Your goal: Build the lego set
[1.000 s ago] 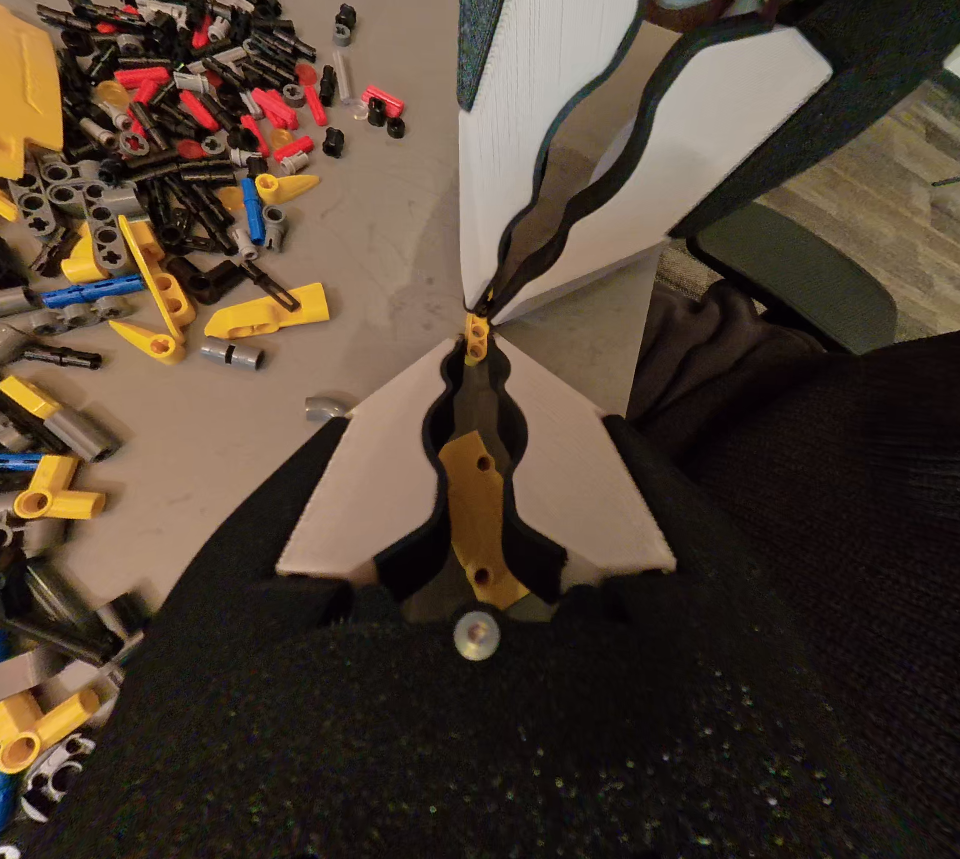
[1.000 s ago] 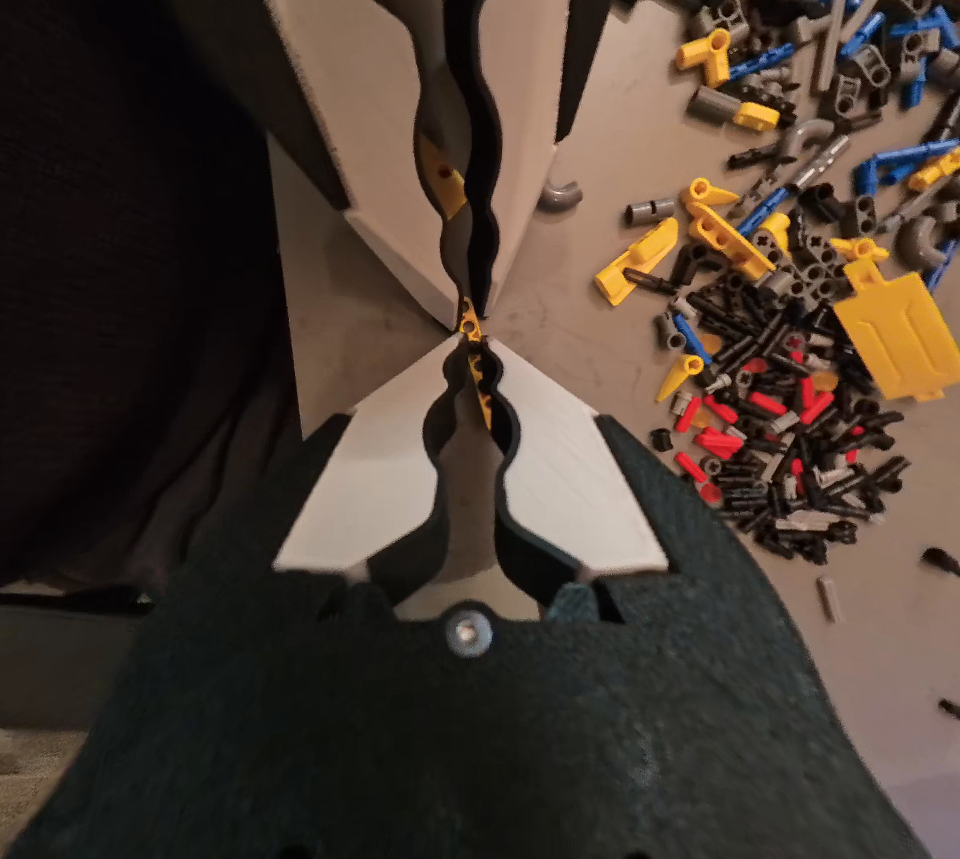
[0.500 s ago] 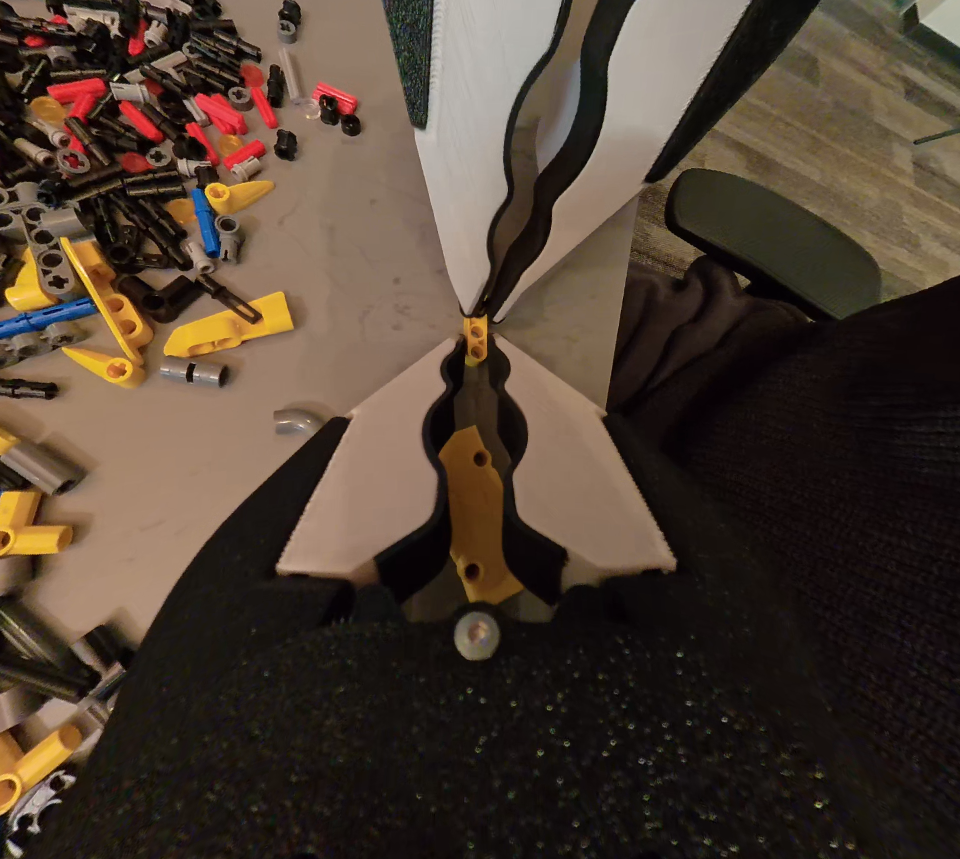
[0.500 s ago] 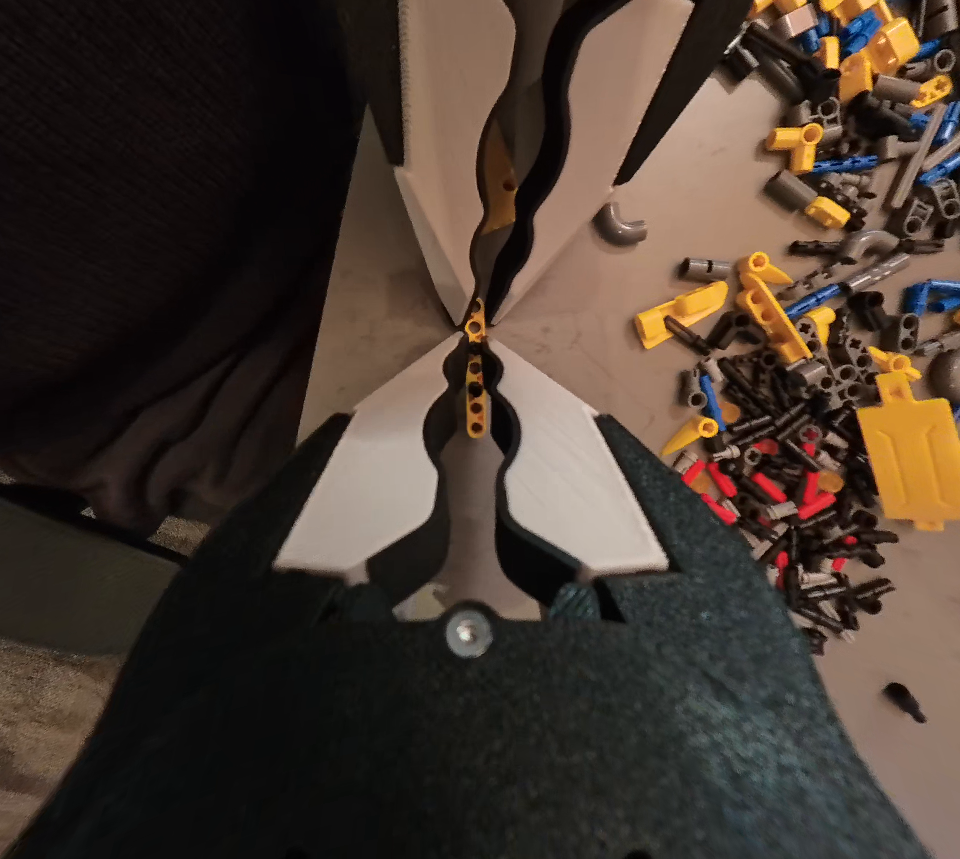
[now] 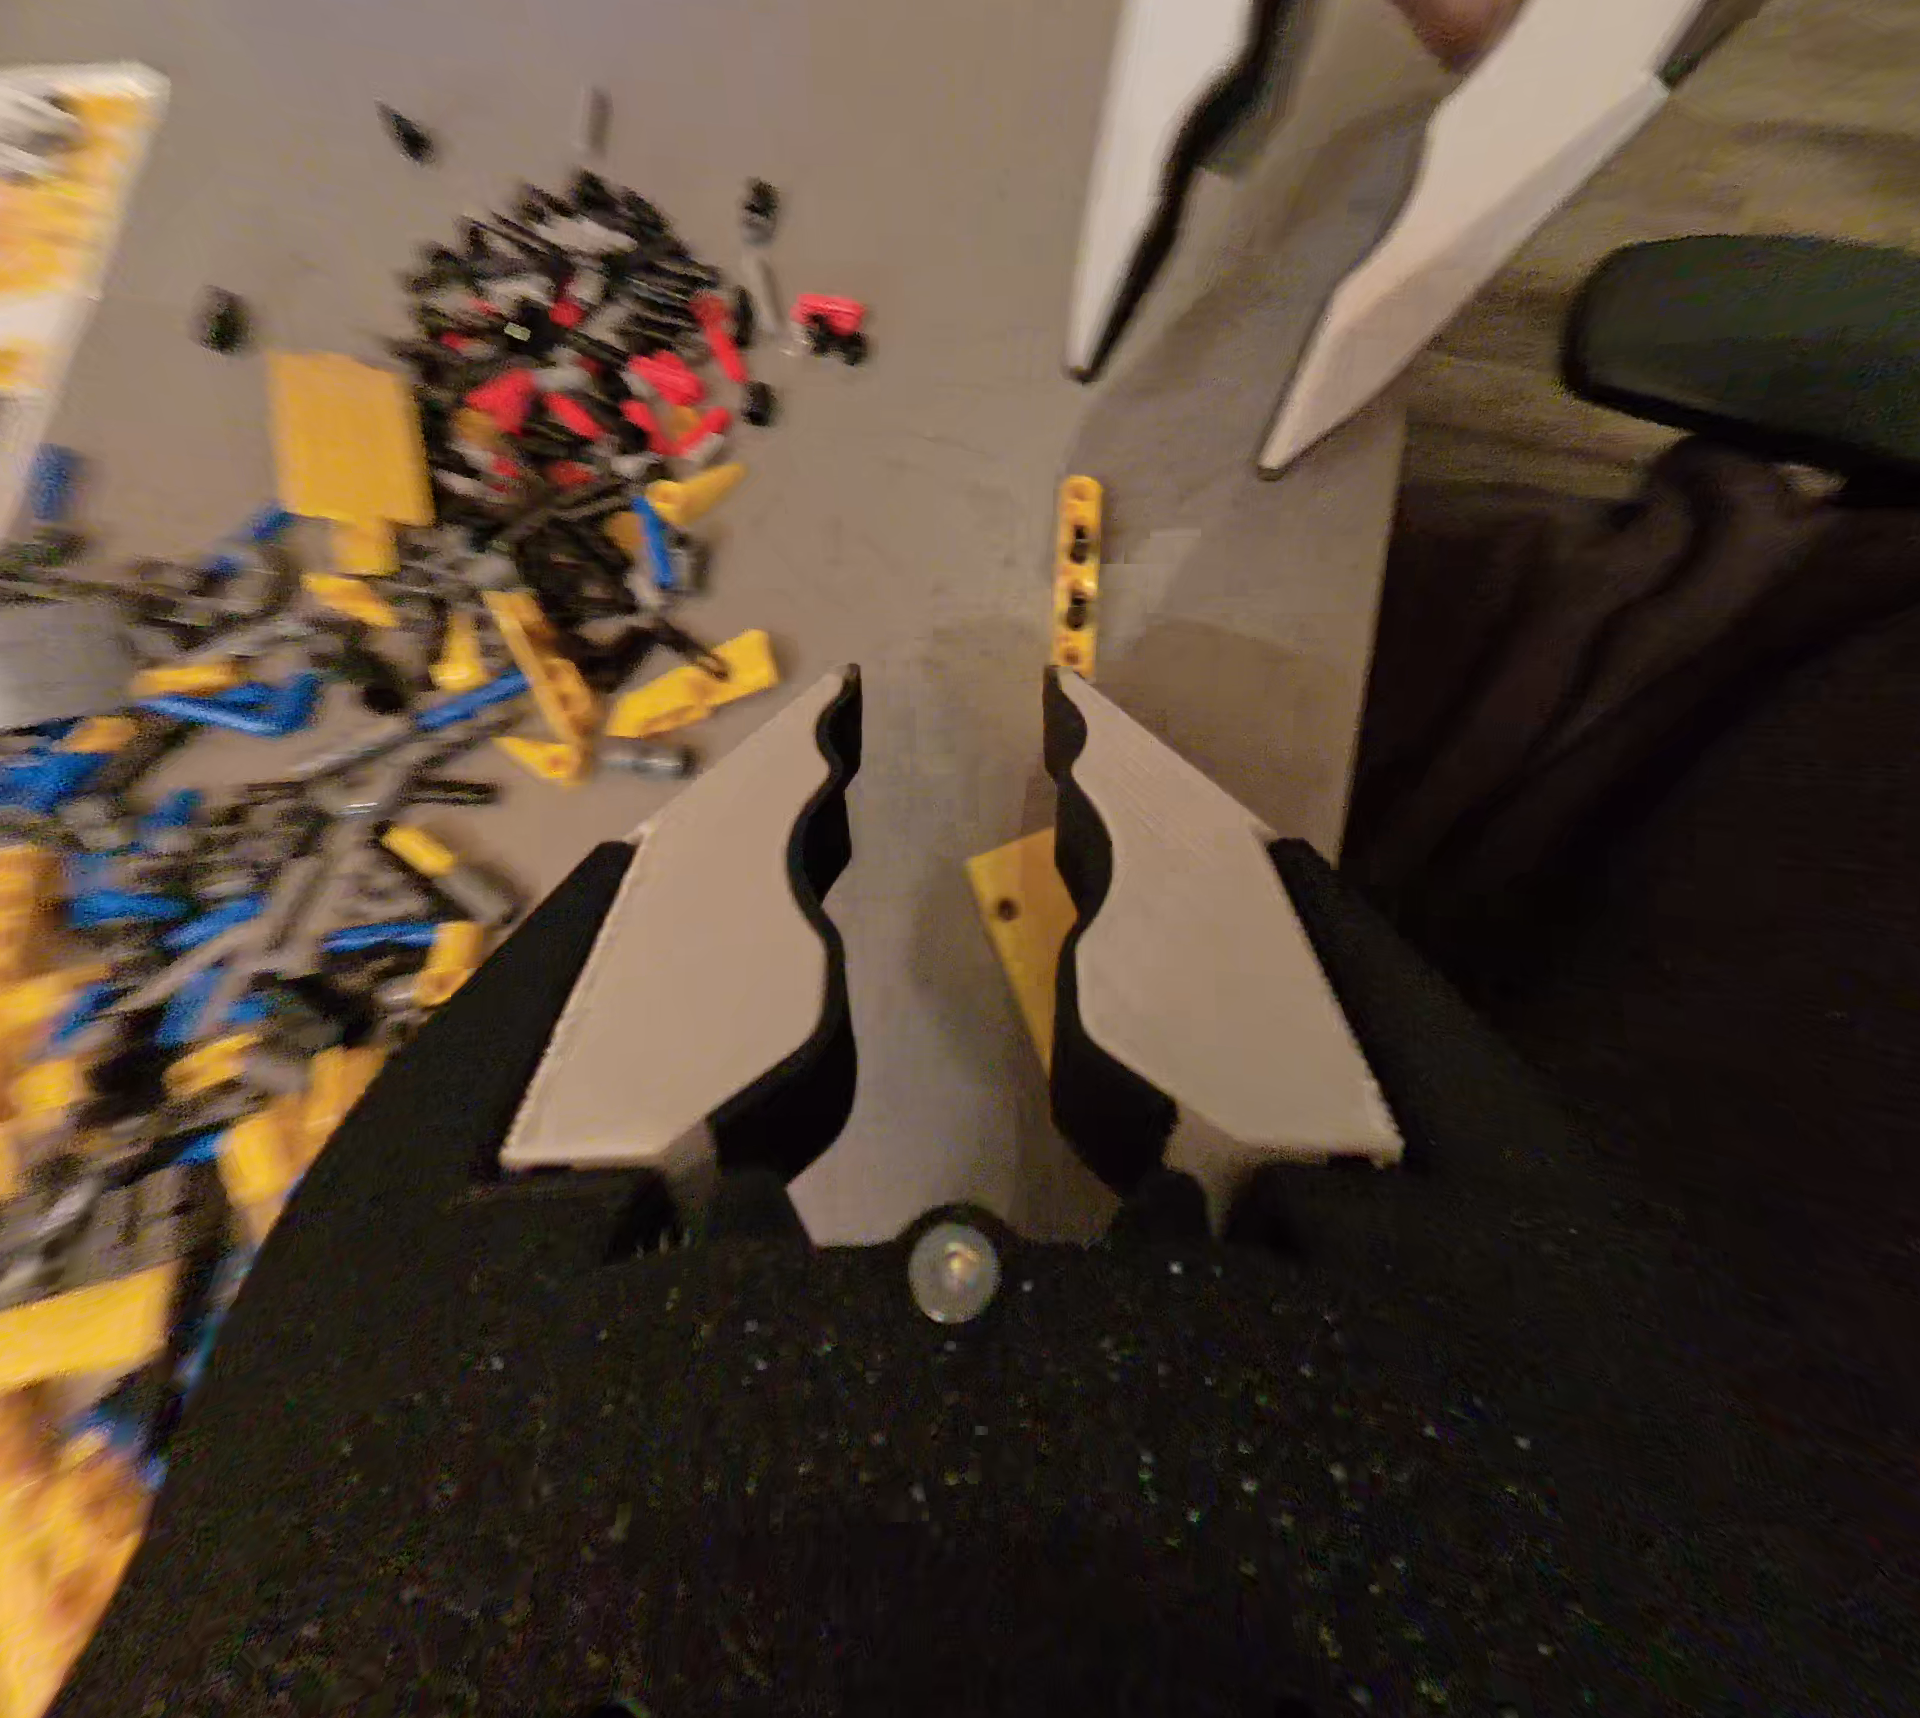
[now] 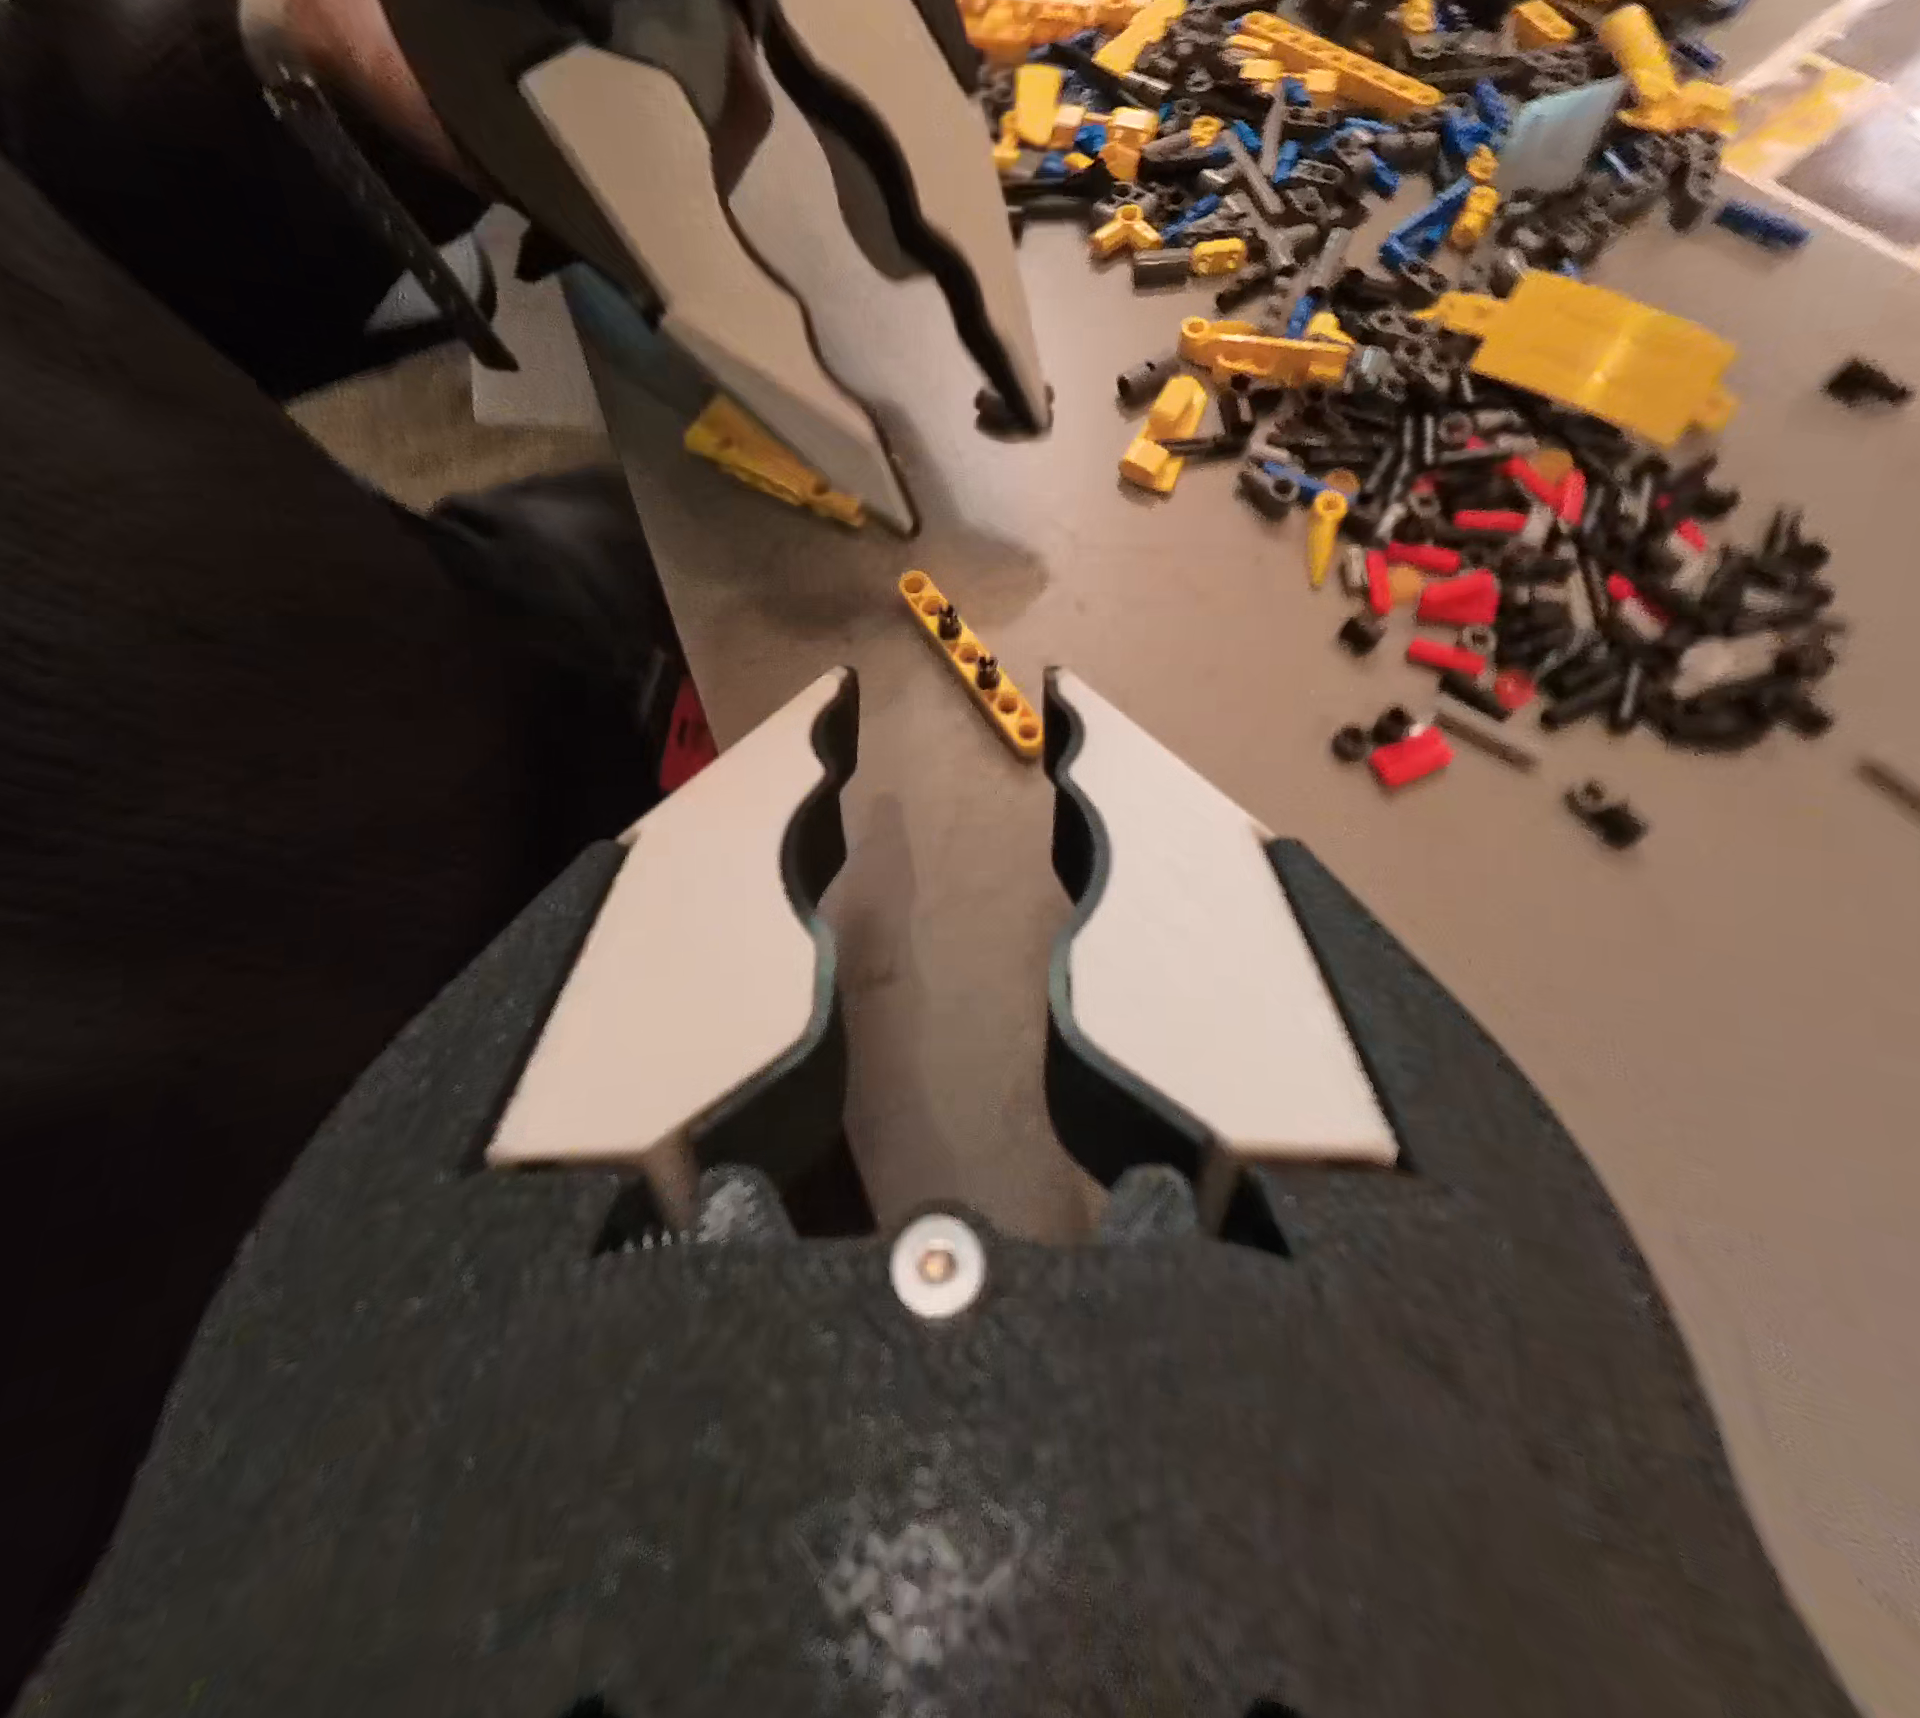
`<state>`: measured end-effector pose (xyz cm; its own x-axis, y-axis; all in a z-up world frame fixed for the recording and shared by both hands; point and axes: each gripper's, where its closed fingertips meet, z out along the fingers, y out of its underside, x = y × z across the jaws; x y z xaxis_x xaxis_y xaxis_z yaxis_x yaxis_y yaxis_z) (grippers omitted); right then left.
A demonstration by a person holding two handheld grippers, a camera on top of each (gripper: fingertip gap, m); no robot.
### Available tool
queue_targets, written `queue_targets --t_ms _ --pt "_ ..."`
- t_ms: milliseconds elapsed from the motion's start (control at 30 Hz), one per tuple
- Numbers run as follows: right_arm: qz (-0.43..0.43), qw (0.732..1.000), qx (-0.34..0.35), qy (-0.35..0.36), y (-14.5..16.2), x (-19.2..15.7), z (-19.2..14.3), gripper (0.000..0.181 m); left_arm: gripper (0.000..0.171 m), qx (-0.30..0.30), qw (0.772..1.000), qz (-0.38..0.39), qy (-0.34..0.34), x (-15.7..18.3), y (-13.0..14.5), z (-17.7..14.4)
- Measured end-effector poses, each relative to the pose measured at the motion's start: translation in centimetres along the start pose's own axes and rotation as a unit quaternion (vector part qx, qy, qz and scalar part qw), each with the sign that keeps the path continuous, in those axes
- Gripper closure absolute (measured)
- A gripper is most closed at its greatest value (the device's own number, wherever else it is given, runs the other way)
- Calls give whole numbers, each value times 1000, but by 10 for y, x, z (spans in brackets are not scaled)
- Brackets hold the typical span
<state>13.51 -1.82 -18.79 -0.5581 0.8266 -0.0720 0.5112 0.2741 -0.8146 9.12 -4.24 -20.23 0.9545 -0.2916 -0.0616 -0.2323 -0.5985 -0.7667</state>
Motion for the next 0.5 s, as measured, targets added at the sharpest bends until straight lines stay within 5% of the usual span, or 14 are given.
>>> queue_targets --t_ms 267,500 --pt "61 980 100 160 7 38 -24 146 136 147 987 -62 -9 -37 -39 -36" --pt "139 970 141 142 1 54 -18 151 136 114 989 -45 -79 -79 -36 -30"
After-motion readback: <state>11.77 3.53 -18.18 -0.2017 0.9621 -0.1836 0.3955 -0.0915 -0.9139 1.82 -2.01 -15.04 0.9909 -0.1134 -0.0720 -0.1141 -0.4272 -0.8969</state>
